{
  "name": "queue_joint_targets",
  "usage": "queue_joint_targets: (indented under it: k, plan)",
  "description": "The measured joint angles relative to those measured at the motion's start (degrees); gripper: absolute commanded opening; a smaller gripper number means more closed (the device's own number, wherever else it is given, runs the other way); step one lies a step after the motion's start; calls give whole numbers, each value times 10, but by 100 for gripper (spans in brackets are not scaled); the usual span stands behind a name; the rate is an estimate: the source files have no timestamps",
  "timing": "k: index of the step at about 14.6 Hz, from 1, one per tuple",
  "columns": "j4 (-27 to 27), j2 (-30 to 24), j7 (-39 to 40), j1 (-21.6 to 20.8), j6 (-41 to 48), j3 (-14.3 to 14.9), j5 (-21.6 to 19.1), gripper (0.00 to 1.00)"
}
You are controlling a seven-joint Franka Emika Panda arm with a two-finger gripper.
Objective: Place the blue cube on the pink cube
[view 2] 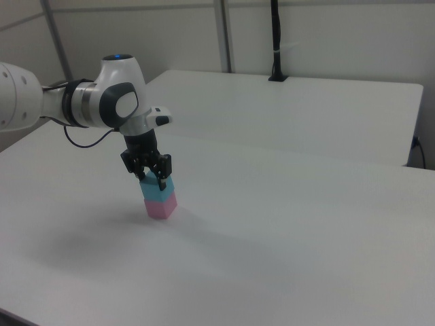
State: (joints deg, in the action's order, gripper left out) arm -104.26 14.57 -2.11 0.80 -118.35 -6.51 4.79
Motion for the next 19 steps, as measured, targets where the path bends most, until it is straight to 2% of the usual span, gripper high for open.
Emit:
queue_joint_targets:
  k: [1,2,11,15,19]
  plan:
    - [-1,0,0,0,0,0,1,85]
    - [-2,0,0,0,0,0,1,100]
    - [2,-10,-41,-1,6,2,9,100]
    - [37,-58,-68,8,83,10,9,100]
    - [93,-111,-97,38,160,19,0,100]
